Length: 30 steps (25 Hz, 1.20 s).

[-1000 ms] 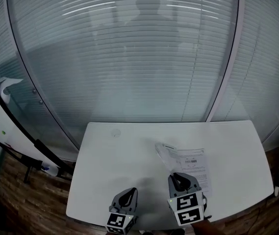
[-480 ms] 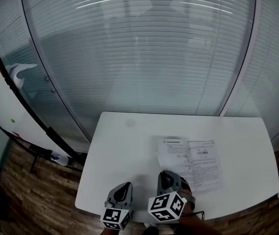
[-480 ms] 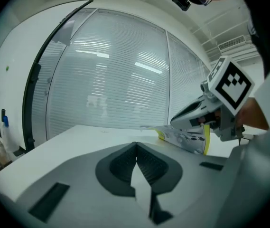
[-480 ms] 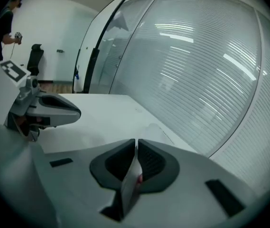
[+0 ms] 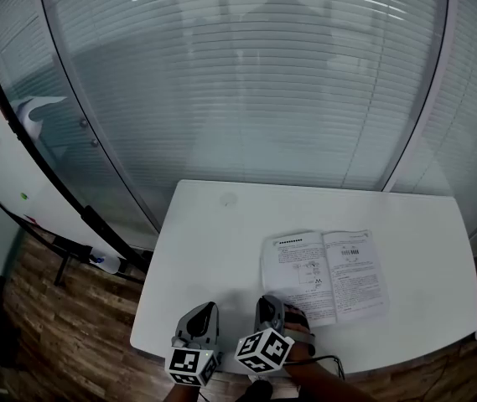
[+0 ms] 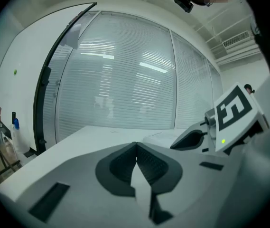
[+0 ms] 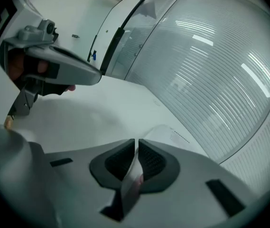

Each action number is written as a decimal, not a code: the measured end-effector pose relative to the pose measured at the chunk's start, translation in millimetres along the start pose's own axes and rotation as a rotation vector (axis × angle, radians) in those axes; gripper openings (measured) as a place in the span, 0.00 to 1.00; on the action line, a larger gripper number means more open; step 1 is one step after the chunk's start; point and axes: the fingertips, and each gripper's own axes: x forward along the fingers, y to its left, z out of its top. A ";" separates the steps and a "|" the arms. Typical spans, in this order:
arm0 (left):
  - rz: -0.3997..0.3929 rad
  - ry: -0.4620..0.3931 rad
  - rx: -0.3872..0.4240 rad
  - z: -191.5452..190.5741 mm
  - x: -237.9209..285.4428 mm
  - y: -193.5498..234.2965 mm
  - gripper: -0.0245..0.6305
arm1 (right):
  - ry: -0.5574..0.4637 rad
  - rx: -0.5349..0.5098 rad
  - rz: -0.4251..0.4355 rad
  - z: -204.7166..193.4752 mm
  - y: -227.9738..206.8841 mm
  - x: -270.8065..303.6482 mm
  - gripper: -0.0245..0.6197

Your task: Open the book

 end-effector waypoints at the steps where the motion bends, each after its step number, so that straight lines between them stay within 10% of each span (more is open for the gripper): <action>1: 0.002 0.002 -0.002 -0.4 -0.4 1.2 0.05 | 0.006 -0.009 0.009 -2.1 3.8 2.7 0.09; 12: 0.013 -0.022 0.003 11.0 7.3 -1.8 0.05 | -0.159 0.174 0.134 22.0 -4.6 -19.2 0.11; 30: -0.088 -0.039 0.039 48.0 65.7 -97.3 0.05 | -0.451 0.636 -0.082 -35.3 -181.8 -116.5 0.05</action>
